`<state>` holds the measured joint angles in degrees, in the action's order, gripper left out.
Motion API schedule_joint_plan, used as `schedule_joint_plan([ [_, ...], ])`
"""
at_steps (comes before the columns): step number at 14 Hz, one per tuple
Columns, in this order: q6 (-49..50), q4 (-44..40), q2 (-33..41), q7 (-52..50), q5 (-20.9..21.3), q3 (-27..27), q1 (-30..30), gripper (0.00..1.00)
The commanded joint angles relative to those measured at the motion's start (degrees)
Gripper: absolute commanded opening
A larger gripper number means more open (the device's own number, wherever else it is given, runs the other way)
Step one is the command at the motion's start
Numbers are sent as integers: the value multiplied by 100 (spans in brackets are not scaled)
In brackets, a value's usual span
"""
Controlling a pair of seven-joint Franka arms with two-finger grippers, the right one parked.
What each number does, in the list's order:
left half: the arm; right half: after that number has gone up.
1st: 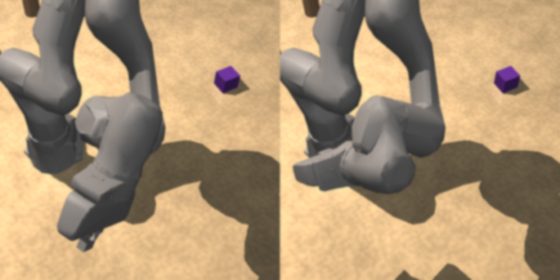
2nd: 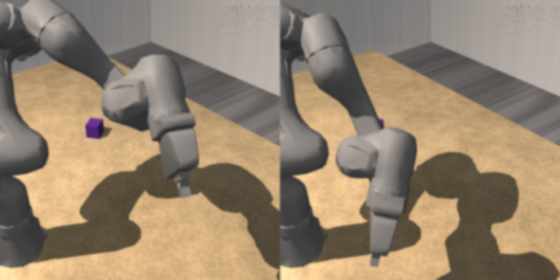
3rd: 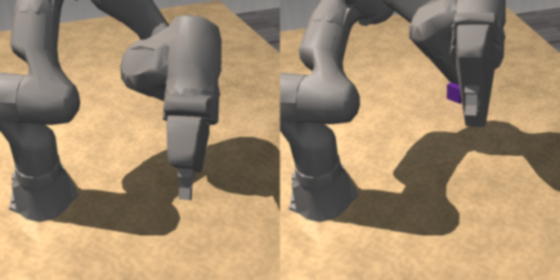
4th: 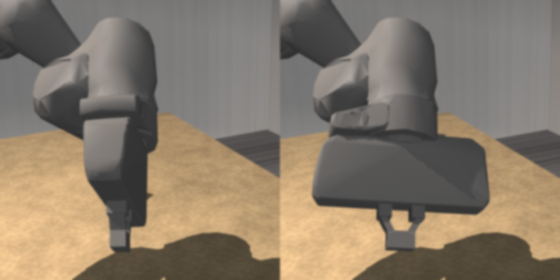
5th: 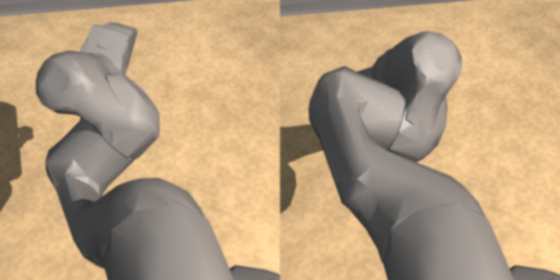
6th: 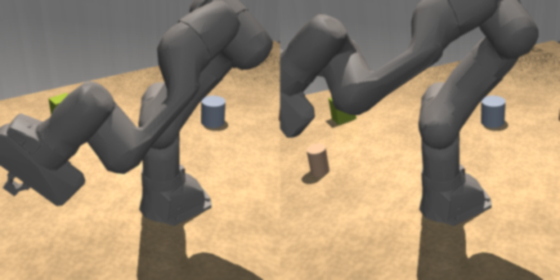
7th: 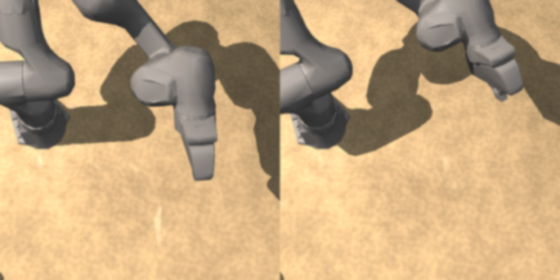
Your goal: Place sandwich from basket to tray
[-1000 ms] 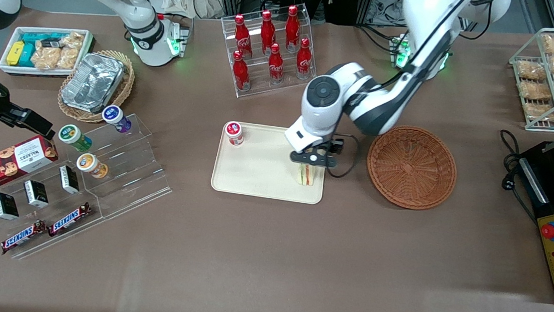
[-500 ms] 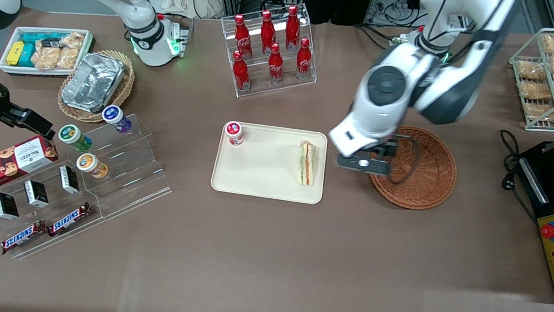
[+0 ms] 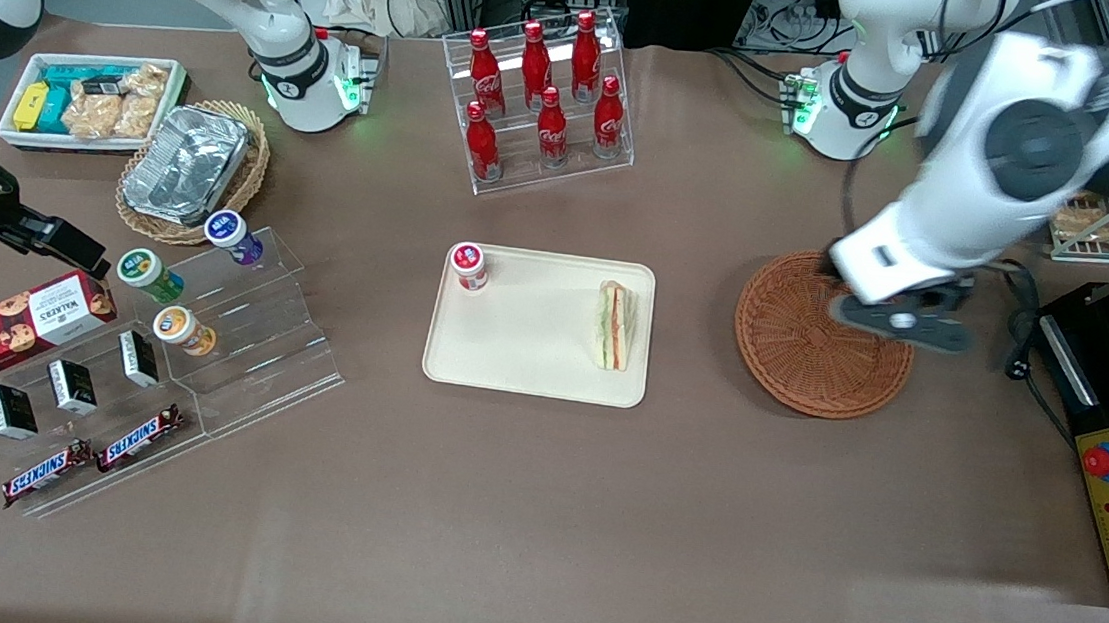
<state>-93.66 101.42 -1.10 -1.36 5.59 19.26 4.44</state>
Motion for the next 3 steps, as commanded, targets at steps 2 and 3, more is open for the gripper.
schedule_joint_plan([
  [2,278,-51,154,433,361,61,662,100],
  [3,313,-147,154,582,494,69,750,100],
])
